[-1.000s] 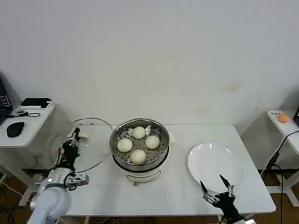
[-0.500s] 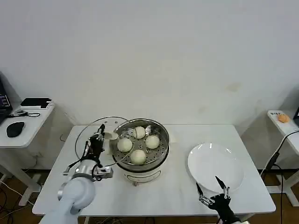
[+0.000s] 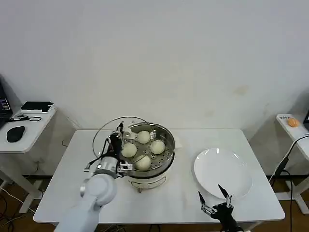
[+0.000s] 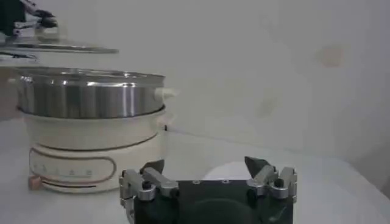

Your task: Take steamed baozi put them in steamer then cover it.

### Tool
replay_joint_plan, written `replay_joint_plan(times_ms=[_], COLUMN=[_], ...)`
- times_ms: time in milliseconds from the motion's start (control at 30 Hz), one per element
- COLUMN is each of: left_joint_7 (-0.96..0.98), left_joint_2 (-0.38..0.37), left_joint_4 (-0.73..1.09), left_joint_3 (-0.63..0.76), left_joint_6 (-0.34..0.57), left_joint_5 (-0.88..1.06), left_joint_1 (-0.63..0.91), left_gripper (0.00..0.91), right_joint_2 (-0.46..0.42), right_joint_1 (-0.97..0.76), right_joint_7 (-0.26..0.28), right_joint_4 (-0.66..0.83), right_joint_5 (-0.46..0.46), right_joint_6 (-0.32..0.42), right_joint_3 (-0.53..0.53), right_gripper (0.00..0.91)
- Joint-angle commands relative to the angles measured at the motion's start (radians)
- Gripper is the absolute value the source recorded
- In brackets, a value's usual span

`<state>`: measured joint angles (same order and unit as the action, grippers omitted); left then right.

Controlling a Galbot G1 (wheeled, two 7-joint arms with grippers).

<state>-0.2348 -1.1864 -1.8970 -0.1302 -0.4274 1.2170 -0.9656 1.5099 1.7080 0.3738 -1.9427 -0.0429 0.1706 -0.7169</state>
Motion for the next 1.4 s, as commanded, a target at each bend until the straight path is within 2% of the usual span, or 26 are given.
replay_joint_plan(times_ms=[33, 700, 1400], left_joint_7=[-0.038, -0.023, -0.020], left_joint_2=[-0.098, -0.145, -0.153], left_joint_4=[0.045, 0.122, 0.126], left_joint_3=[0.061, 0.114, 0.112], left_joint_6=[-0.014, 0.009, 0.018], left_joint_5=[0.086, 0.112, 0.129], left_joint_1=[0.055, 0.073, 0.056], left_gripper=[0.000, 0.000, 0.000], right_joint_2=[0.007, 0.011, 0.011], right_joint_1=[-0.001, -0.001, -0.002], right_joint_7=[0.000, 0.003, 0.005], right_joint_4=[0.009, 0.012, 0.020], right_joint_5=[0.013, 0.015, 0.012], right_joint_6=[0.001, 0.005, 0.009], right_joint_3=[0.009, 0.012, 0.017], right_gripper=[0.907, 0.907, 0.907])
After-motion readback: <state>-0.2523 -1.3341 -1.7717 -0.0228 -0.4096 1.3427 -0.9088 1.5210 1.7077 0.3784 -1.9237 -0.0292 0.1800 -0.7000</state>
